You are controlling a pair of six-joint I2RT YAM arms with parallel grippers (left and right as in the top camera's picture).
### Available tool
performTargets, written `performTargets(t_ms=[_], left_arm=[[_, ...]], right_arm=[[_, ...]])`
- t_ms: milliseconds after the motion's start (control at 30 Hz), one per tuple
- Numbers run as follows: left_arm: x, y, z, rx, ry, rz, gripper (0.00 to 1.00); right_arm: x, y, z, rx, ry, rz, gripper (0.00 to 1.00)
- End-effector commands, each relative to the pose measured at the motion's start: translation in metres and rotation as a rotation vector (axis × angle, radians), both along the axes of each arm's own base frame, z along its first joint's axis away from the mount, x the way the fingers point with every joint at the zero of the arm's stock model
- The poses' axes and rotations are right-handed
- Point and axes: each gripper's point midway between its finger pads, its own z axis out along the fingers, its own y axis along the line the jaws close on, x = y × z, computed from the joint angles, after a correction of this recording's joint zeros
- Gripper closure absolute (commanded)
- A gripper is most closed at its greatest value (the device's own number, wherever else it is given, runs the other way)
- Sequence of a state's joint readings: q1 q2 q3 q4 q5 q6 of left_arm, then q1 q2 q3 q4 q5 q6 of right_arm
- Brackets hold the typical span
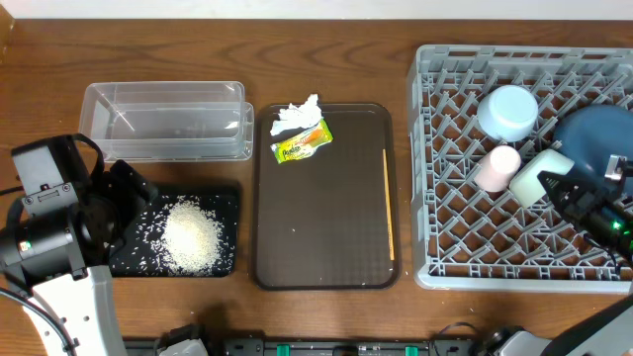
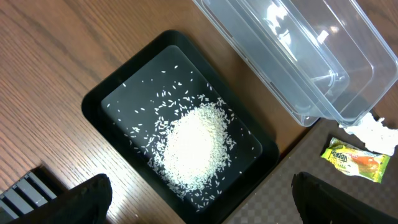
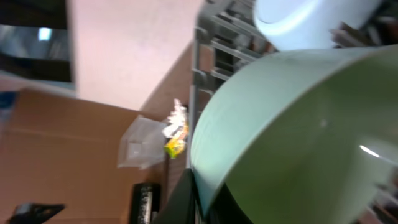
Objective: Sort waste into correct bins and load items into the dishwasher rack
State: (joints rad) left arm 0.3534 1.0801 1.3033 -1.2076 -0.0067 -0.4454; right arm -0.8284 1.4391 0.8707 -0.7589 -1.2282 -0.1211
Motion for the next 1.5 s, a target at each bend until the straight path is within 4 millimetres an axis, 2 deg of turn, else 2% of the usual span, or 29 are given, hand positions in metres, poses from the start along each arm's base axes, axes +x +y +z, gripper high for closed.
performTargets(t_ms=[0,100,200,300,367,467,633,700,733,800,900,933,967,1033,1167,1233,1367,1467], left_arm=[[0.000,0.002,0.002,0.005,-0.001,0.009,0.05],[0.000,0.002,0.002,0.005,-0.001,0.009,0.05],[0.000,0.002,0.002,0.005,-0.001,0.009,0.05],[0.000,0.002,0.002,0.005,-0.001,0.009,0.05],[0.000,0.002,0.002,0.005,-0.001,0.009,0.05],[0.000,0.002,0.002,0.005,-0.001,0.009,0.05],[0.000,0.002,0.002,0.005,-0.001,0.009,0.05],[0.000,0.002,0.002,0.005,-0.001,0.009,0.05],[0.000,0.002,0.002,0.005,-0.001,0.009,0.05],[0.000,0.002,0.002,0.005,-0.001,0.009,0.05],[0.000,0.002,0.002,0.005,-0.001,0.009,0.05],[0.000,0.002,0.002,0.005,-0.001,0.009,0.05],[0.000,0.002,0.002,0.005,-0.001,0.009,0.05],[0.000,0.002,0.002,0.005,-0.001,0.009,0.05],[0.000,0.002,0.002,0.005,-0.001,0.009,0.05],[0.000,0.002,0.002,0.005,-0.001,0.009,0.05],[0.000,0.002,0.002,0.005,-0.001,0.009,0.05],[0.000,0.002,0.002,0.005,-0.001,0.009,0.05]], right_arm=[[-0.014,-0.024,-0.018,-0.135,0.193,-0.141,0.94],[-0.018,-0.027,-0.007,-0.178,0.201,-0.190,0.87],[-0.024,-0.033,0.003,-0.218,0.226,-0.268,0.72],[-0.032,-0.038,0.011,-0.260,0.259,-0.347,0.51],[-0.037,-0.038,0.015,-0.277,0.265,-0.372,0.32],[-0.041,-0.034,0.021,-0.288,0.255,-0.376,0.29],[-0.045,-0.029,0.028,-0.293,0.243,-0.382,0.32],[-0.045,-0.028,0.031,-0.304,0.231,-0.383,0.37],[-0.044,-0.029,0.032,-0.309,0.224,-0.384,0.43],[-0.041,-0.033,0.035,-0.329,0.205,-0.392,0.64],[-0.037,-0.057,0.030,-0.393,0.243,-0.488,0.93],[-0.037,-0.064,0.028,-0.417,0.265,-0.519,0.97],[-0.036,-0.073,0.021,-0.452,0.306,-0.563,0.99],[-0.029,-0.074,0.017,-0.452,0.319,-0.563,0.99],[0.003,-0.076,0.006,-0.481,0.312,-0.555,0.99],[0.017,-0.077,-0.006,-0.528,0.330,-0.546,0.99],[0.028,-0.064,-0.031,-0.545,0.395,-0.490,0.99],[0.025,-0.058,-0.044,-0.567,0.457,-0.479,0.99]])
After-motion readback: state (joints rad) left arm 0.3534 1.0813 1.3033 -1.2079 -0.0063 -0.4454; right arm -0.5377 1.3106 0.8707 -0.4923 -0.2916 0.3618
